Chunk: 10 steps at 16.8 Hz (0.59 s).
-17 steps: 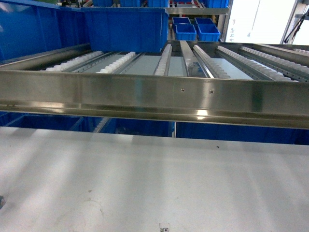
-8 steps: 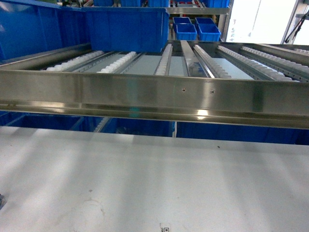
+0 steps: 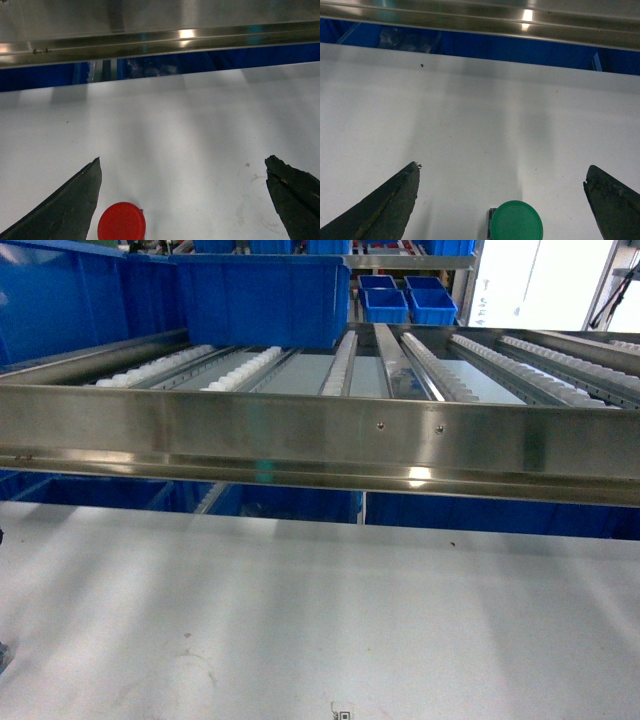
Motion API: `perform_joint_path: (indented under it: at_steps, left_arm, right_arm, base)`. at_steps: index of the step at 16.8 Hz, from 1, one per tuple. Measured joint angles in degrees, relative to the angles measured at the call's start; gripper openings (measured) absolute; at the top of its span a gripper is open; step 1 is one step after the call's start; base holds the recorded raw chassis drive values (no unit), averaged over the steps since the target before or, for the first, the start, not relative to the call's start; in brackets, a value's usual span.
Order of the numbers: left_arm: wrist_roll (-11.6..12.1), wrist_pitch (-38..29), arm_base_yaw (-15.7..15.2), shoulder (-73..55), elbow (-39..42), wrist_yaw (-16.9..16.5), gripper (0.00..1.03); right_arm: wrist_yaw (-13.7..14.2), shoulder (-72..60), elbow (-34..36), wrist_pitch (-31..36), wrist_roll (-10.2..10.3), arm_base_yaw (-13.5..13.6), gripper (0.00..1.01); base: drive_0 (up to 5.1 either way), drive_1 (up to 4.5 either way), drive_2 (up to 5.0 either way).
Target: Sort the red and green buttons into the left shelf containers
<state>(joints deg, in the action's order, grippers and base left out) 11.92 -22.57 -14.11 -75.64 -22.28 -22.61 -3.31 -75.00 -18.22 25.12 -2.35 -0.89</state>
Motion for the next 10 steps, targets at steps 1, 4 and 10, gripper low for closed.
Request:
perform_joint_path:
  at_steps: [1, 4, 10]
  left_arm:
    - [0.2, 0.0, 0.2, 0.0, -0.1, 0.0, 0.98]
    - [0.3, 0.0, 0.1, 0.0, -0.1, 0.2, 0.98]
    - [0.4, 0.1, 0.1, 0.0, -0.1, 0.2, 0.98]
  right_arm:
    - [-0.2, -1.4, 0.0, 0.3, -0.1, -0.4, 0.98]
    - [-1.1, -5.7, 0.2, 2.1, -0.3, -0.7, 0.98]
    - [-1.9, -17.4, 0.9, 8.5, -2.9, -2.5, 0.98]
  base:
    - [0.0, 0.00, 0.0]
    - [0.0, 0.00, 0.0]
    - [0.0, 0.00, 0.0]
